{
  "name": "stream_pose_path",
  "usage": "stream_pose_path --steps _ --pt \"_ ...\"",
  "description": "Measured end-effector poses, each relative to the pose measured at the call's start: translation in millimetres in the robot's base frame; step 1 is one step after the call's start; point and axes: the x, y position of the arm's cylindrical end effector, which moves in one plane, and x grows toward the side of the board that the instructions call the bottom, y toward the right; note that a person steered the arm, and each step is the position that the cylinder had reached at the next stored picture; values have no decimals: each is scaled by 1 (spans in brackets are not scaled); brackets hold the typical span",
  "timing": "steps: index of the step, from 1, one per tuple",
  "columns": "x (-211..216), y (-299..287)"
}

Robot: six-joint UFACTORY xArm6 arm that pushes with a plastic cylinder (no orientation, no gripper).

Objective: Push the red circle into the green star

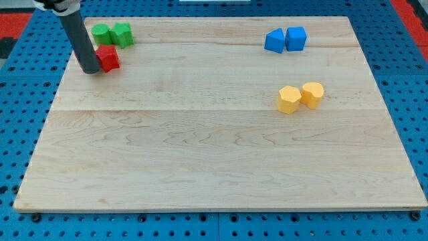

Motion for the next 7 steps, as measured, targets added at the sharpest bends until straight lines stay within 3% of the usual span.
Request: stream_pose_path --steps 2,3,4,6,7 --pt "-14 36" --pt "36 28" --pt "32 -49" --pt "-40 -2" --pt "-37 13"
